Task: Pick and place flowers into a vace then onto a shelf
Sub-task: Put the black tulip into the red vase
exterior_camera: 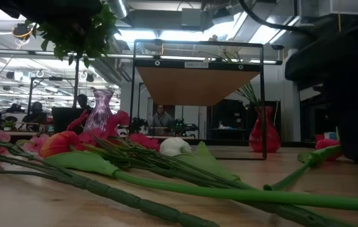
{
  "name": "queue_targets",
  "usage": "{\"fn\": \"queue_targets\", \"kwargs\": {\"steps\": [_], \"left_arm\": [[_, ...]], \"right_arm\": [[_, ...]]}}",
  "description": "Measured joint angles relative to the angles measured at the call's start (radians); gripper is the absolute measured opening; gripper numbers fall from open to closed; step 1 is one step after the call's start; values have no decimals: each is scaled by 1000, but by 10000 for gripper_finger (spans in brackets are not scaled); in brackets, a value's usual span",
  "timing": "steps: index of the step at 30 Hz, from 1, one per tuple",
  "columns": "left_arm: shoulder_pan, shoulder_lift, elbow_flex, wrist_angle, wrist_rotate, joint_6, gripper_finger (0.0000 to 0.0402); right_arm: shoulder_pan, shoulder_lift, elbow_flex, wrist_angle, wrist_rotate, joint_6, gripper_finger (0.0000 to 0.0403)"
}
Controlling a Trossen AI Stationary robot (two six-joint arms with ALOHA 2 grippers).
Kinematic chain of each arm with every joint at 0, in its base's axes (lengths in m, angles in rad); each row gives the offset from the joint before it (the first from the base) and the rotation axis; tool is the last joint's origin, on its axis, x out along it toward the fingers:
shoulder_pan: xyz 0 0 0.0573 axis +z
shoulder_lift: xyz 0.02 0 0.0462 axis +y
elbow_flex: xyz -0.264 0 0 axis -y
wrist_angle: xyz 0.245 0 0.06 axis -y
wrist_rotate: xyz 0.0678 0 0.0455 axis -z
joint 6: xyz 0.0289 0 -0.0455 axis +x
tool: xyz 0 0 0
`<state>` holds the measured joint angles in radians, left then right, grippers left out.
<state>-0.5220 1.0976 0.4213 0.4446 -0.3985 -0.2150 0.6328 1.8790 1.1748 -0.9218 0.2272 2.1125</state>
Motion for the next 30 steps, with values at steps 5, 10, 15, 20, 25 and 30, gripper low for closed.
{"fn": "queue_targets", "kwargs": {"steps": [5,10,15,20,25,30], "left_arm": [[0,0,0,0,0,0,4],[0,0,0,0,0,0,4],[0,0,0,0,0,-9,4],[-1,0,0,0,2,-9,4],[-1,0,0,0,1,-9,4],[-1,0,0,0,1,-9,4]], "right_arm": [[-20,0,-7,-18,0,4,241],[-29,-2,-62,44,-25,17,241],[-28,-8,-99,60,-39,30,241],[-28,-6,-89,53,-49,-34,239],[-27,-1,-62,25,-60,-111,204],[-26,1,-50,-4,-80,-159,141]]}}
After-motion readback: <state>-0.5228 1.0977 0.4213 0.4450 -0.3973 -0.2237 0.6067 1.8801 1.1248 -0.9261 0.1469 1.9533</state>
